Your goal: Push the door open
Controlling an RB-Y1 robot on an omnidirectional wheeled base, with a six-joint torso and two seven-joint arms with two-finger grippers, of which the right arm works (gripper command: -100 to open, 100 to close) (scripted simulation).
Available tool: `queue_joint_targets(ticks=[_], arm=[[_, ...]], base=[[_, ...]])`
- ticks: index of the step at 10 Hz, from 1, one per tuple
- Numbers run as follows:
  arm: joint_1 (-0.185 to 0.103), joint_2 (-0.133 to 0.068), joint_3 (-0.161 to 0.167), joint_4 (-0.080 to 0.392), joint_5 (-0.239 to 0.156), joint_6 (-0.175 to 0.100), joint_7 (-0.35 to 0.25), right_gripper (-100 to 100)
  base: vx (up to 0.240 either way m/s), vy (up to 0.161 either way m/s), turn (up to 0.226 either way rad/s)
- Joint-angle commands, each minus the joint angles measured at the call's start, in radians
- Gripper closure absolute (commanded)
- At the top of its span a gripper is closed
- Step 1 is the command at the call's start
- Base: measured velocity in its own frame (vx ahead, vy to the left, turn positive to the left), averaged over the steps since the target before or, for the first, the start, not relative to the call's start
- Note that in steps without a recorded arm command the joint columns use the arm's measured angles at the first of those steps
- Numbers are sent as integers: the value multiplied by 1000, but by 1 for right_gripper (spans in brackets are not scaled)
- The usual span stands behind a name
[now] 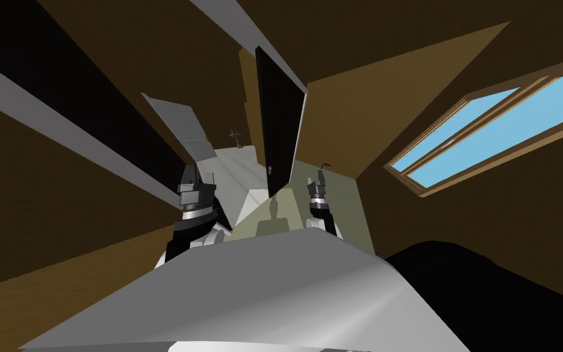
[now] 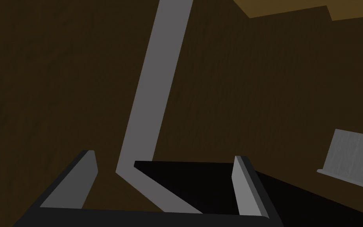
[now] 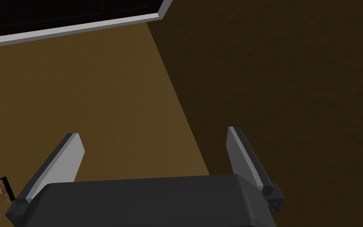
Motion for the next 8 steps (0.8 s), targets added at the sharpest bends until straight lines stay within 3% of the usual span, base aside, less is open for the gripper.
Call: queue_joint_targets(ticks=[1,8], arm=[[-17,-10,10,39,4,-11,-5,-100],[-78,-39,45,180,20,-51,-22,-100]], base=[[73,-8,35],[113,-24,18]])
